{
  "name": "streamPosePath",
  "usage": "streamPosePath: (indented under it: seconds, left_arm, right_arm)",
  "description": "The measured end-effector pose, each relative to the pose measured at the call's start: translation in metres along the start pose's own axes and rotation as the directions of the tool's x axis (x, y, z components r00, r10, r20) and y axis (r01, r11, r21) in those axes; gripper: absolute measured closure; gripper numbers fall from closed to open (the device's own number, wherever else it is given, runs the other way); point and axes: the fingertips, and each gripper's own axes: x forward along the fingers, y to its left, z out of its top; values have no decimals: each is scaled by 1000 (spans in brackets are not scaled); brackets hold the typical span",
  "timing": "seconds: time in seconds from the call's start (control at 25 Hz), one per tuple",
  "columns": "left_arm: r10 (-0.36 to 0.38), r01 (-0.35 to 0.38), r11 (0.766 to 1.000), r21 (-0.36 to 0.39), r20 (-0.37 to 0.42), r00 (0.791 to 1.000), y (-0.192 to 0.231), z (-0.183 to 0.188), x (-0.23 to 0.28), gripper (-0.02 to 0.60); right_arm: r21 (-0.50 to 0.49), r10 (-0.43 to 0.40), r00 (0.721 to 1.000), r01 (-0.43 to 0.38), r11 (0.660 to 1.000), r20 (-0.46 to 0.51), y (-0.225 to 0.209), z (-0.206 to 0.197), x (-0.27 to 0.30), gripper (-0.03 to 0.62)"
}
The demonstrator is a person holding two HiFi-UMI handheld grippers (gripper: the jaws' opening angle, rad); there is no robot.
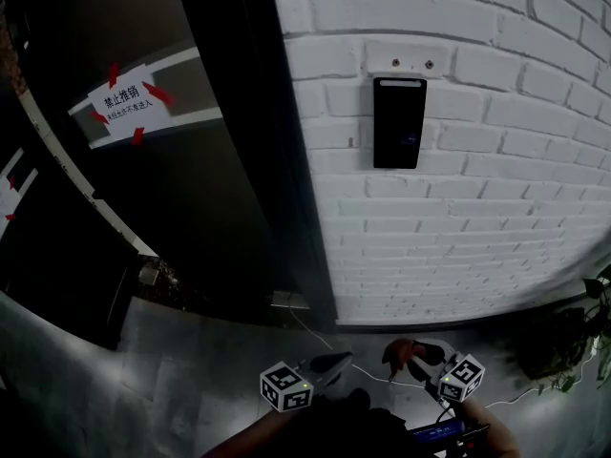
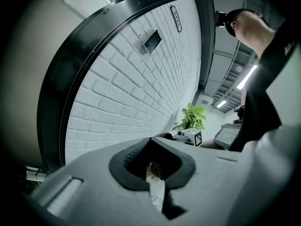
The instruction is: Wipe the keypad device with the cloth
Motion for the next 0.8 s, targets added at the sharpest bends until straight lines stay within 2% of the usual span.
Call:
streamPosePath:
  seconds: [0.2,0.36,0.52,0.8]
  left_arm:
    - [3,-3,1000,4,-22,1000,-4,-16,-14,577]
    - [-18,18,1000,12,-29,999,-14,-27,-35,578]
    - [-39,39,999,-1,-26,999,-29,-45,-66,578]
    - [-61,60,998,-26,-46,997,-60,-95,-118,577]
  right_arm:
    - [139,-27,1000,28,990,-14,31,-58,-10,507]
    - [186,-48,998,54,981,-33,68,-94,-10,507]
    - [183,-60,998,66,981,-35,113,-98,-9,507]
    - [186,-119,993,113,976,24,178,-107,-20,507]
